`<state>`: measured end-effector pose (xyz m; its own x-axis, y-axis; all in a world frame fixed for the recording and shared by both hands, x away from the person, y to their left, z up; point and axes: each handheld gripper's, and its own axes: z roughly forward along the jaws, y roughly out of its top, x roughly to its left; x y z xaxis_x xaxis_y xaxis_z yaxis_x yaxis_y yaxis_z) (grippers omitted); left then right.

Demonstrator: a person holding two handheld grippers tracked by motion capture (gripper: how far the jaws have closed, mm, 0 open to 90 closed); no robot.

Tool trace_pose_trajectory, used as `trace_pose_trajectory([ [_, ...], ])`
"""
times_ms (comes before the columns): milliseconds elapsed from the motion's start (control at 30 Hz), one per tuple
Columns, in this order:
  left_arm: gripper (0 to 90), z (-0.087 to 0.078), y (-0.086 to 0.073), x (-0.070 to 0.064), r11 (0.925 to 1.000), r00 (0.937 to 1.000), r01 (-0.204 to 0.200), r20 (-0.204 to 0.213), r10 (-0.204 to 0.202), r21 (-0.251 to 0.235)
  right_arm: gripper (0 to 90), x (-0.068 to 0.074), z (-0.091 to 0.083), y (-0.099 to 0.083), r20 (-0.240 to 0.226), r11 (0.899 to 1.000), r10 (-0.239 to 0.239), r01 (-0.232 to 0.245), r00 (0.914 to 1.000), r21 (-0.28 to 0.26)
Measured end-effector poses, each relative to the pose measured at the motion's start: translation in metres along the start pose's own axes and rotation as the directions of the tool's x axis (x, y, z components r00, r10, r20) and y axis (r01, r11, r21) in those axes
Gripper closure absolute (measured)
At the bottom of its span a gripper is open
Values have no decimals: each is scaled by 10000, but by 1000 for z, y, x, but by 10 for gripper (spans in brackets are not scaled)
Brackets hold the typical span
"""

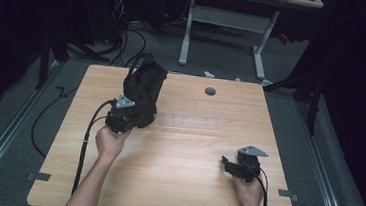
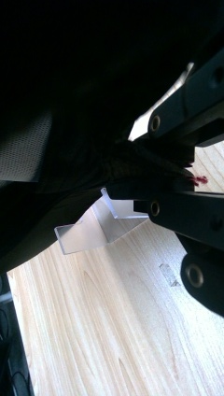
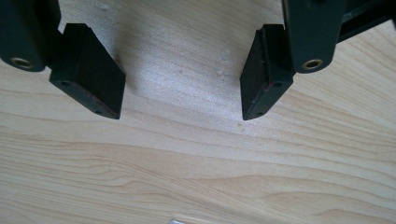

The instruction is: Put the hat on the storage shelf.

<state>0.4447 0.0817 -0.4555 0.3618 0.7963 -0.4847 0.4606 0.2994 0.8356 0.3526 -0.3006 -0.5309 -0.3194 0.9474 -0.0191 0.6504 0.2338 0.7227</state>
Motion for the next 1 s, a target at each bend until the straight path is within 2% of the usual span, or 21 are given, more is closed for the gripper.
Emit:
trace_pose_trajectory([
  [233, 836, -1, 0, 1, 9999, 9999, 115, -18, -116, -69, 312, 0, 0, 0, 3, 10000, 10, -10, 10000, -3],
  [300, 801, -1, 1, 1, 9998, 9999, 169, 5, -168, -73, 312, 0, 0, 0, 2, 10000, 9, -9, 10000, -3],
  [333, 734, -2, 1, 1, 9998, 9998, 182, 17, -181, -108, 312, 0, 0, 0, 2, 10000, 10, -10, 10000, -5],
  [400, 711, -3, 1, 1, 9997, 9999, 132, 13, -132, -221, 312, 0, 0, 0, 3, 10000, 9, -9, 10000, -3],
  [467, 629, -3, 1, 1, 9997, 9999, 135, -22, -136, -214, 312, 0, 0, 0, 1, 10000, 10, -10, 10000, -5],
  [633, 469, -4, 2, 4, 9988, 9992, 367, -114, -371, -329, 312, 0, 0, 0, 1, 10000, 8, -8, 10000, -4],
  [733, 423, -7, 4, 5, 9977, 9983, 571, -63, -574, -370, 312, 0, 0, 0, 2, 10000, 9, -9, 10000, -3],
  [1000, 338, -14, 6, 1, 9973, 9977, 681, 93, -679, -281, 312, 0, 0, 0, 3, 10000, 8, -8, 10000, -3],
])
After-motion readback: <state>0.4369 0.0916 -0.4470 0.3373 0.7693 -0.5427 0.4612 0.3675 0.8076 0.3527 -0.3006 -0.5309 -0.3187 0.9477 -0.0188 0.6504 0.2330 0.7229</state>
